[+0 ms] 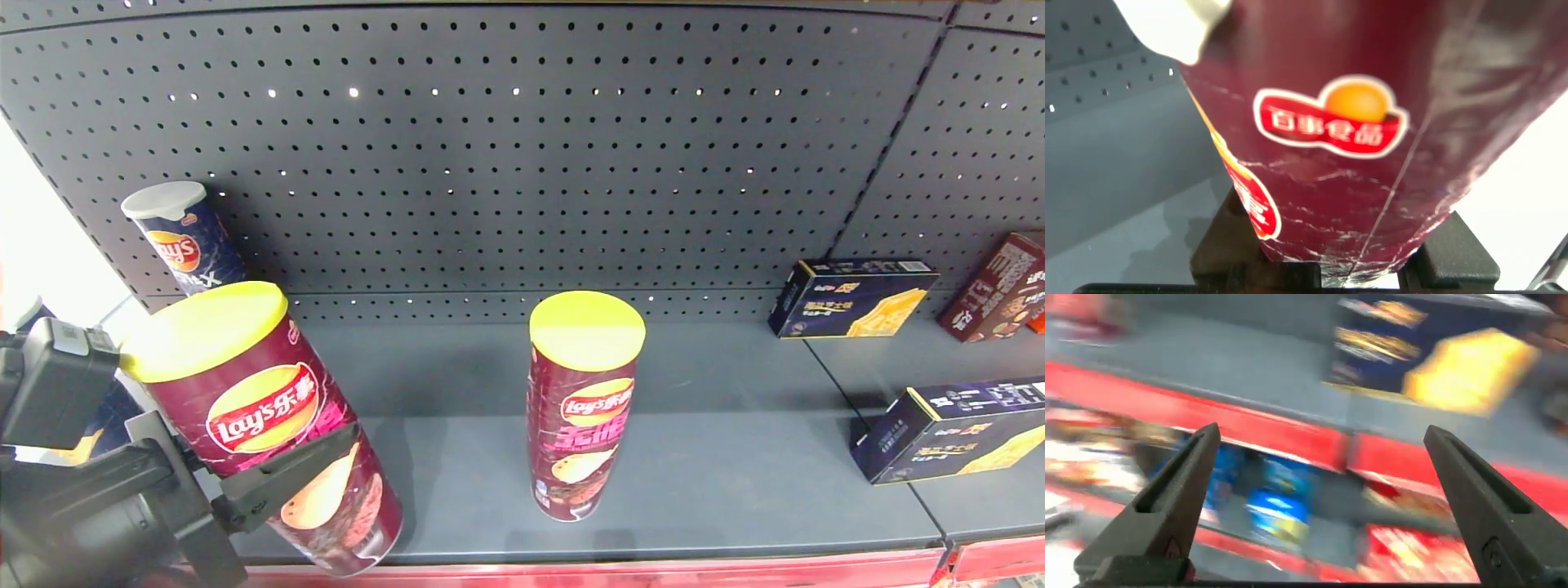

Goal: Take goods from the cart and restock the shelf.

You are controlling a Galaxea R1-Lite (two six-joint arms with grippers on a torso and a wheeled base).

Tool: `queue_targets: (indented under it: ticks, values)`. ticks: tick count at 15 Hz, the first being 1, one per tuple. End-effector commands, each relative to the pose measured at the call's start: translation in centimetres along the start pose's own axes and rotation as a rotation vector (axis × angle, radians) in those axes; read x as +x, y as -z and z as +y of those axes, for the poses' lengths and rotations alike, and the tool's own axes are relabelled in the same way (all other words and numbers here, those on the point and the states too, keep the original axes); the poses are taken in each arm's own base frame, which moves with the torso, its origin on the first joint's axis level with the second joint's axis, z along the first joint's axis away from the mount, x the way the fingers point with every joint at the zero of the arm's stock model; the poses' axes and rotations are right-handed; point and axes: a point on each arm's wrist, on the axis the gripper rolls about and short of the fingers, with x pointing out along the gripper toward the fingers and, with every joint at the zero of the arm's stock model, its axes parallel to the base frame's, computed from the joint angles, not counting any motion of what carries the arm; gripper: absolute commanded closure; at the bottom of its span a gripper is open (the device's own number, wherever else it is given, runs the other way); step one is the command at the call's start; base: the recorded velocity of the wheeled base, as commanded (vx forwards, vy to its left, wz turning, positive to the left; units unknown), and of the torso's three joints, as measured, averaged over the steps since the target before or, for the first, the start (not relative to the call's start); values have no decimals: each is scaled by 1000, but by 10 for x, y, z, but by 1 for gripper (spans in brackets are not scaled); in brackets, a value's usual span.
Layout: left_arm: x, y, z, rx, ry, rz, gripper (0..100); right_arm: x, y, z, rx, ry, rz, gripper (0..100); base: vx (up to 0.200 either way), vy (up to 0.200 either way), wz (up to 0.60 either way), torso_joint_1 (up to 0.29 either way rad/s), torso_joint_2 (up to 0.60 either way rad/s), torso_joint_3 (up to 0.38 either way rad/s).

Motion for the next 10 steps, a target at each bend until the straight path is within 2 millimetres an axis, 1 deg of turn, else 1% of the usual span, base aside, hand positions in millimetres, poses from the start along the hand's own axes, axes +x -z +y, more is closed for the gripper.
queue_targets:
  ticks: [1, 7, 10]
  values:
    - [1, -4, 0, 1, 3, -13, 100, 2, 10, 4, 16, -111, -43, 0, 0, 0, 0, 0, 0, 0]
    - [-4, -7, -2, 13, 0, -37, 100, 4, 11, 4, 22, -98, -69, 0, 0, 0, 0, 0, 0, 0]
    - [-6, -11, -3, 19, 12, -53, 100, 4, 14, 6, 51, -163, -57, 0, 0, 0, 0, 0, 0, 0]
